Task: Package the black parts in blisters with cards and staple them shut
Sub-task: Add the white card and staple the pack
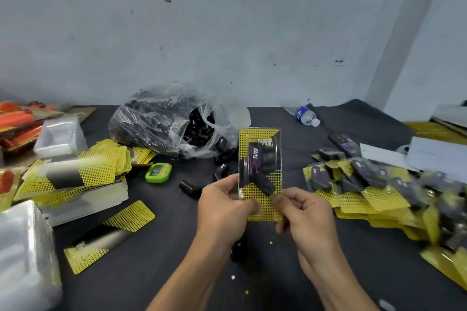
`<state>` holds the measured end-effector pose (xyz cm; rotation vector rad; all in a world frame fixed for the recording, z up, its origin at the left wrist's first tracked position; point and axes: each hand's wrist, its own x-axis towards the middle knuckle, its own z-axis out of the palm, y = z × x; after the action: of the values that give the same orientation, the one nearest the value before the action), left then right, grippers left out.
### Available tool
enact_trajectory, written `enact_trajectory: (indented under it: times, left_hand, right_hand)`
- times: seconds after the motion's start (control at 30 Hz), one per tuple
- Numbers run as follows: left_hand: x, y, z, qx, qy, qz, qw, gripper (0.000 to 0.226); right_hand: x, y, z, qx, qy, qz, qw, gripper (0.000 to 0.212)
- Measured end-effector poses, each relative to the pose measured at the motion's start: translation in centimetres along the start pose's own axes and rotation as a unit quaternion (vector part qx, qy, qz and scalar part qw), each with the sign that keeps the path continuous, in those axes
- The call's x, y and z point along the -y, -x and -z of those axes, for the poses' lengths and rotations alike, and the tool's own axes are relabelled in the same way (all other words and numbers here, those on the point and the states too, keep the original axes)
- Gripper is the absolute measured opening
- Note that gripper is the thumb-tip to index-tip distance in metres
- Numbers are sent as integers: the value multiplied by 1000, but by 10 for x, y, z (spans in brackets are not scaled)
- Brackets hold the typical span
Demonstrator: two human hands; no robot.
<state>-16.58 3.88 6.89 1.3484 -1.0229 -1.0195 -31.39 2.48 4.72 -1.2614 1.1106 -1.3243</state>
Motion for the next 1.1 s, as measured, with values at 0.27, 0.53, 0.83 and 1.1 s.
enact_trajectory:
  times: [0.27,0.53,0.83,1.1]
  left_hand:
    - [-5,-6,-85,37,16,105,994,11]
    - [6,-41,-165,20,105,251,962,7]
    - [51,-39,-170,-77,-88,174,978,20]
    - [11,-15,-127,-68,-336,-5,939,28]
  right_hand:
    - [9,1,60,-145,-38,-61,987,20]
    - [5,-32,110,-255,6,-105,961,30]
    - [-21,-3,99,-225,265,-102,932,21]
    - [-16,4,58,-72,251,-119,958,21]
